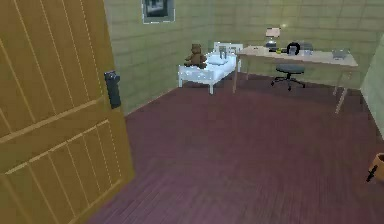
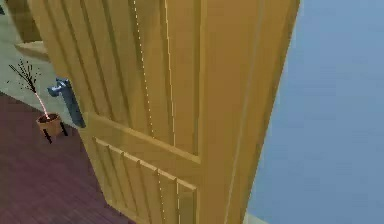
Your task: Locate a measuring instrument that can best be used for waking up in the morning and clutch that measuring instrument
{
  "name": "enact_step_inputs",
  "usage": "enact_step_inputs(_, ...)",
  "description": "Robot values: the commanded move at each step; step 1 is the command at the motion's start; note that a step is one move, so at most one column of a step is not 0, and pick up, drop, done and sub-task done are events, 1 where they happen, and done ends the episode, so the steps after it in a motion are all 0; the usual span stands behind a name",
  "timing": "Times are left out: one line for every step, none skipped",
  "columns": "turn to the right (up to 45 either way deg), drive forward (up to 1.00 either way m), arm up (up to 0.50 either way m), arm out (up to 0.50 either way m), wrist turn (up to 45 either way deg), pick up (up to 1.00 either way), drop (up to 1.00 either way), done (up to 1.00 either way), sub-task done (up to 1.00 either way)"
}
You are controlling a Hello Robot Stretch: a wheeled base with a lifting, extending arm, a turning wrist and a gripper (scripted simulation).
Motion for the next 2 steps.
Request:
enact_step_inputs(12.0, 0.00, 0.00, 0.00, 0.0, 0.00, 0.00, 0.00, 0.00)
enact_step_inputs(0.0, 0.60, 0.00, 0.00, 0.0, 0.00, 0.00, 0.00, 0.00)
